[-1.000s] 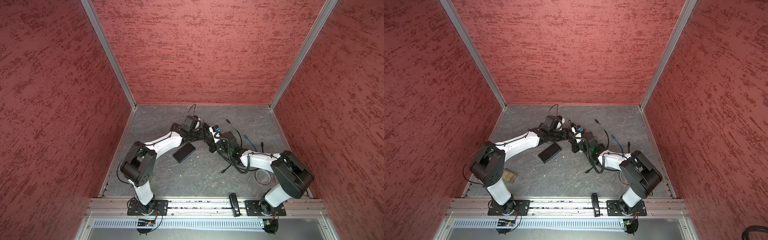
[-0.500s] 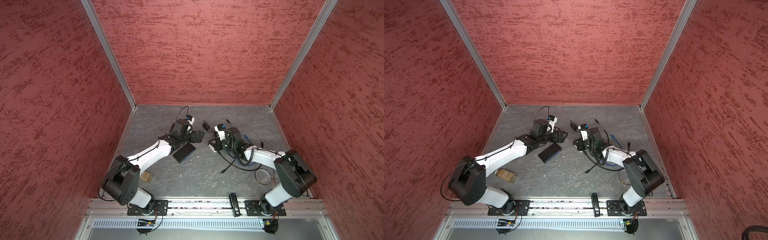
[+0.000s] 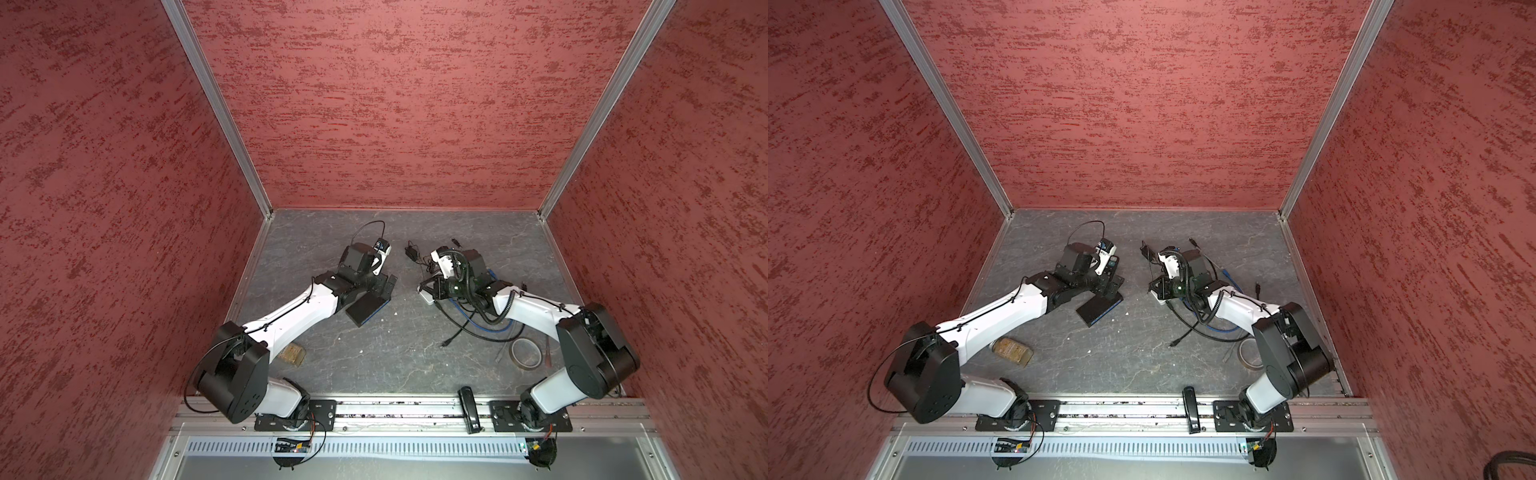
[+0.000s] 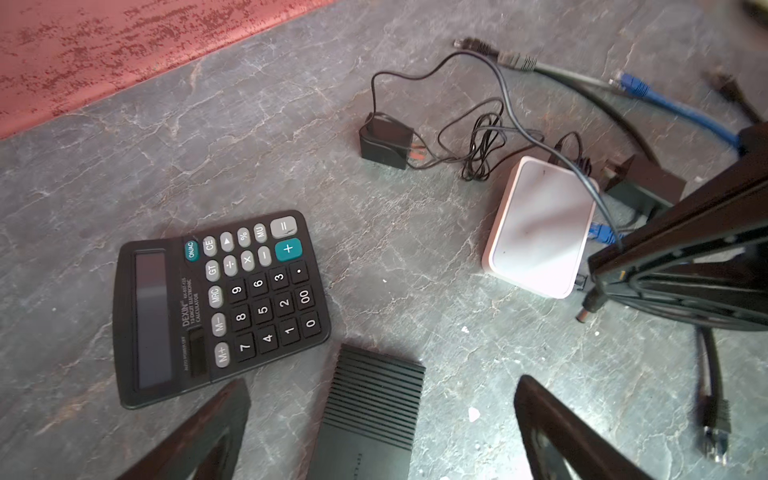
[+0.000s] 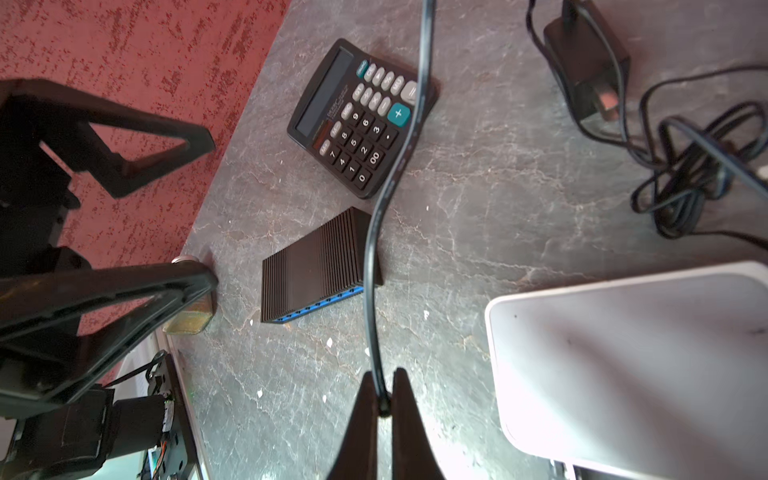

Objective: Insert the plug into the switch port

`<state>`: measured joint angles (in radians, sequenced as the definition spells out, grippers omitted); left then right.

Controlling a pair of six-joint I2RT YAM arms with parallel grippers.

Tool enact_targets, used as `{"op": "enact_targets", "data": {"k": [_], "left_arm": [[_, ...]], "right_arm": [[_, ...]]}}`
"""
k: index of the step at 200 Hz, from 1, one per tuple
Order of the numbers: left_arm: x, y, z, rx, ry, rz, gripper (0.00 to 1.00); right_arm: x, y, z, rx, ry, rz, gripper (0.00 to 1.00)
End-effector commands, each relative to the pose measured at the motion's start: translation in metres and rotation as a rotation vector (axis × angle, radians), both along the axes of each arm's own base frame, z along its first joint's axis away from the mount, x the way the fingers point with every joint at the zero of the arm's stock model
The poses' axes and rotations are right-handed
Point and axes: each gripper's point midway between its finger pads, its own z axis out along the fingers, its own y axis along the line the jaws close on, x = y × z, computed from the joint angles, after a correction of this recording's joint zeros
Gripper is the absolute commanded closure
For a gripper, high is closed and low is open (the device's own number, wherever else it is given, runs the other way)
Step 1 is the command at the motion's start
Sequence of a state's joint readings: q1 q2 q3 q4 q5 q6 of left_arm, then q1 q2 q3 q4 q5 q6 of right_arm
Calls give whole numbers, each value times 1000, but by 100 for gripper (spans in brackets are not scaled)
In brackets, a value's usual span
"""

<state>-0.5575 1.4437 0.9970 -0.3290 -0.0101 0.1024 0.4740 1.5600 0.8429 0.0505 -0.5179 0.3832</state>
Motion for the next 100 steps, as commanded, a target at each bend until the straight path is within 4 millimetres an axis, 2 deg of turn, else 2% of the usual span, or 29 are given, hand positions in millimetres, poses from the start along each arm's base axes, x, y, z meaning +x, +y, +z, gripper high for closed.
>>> {"op": "enact_targets", "data": {"k": [1,45,100], "left_arm": [[-19,13,-35,140,154,-38,0],[-35,28,-69,286,301,-61,0],[-45,36,-88,362,377,-111,0]], "right_arm": [[2,-3,15,-13,-28,4,100],[-1,-4,10,-28,-13,17,100],[0,-2,6,-27,-6,18,100]]}}
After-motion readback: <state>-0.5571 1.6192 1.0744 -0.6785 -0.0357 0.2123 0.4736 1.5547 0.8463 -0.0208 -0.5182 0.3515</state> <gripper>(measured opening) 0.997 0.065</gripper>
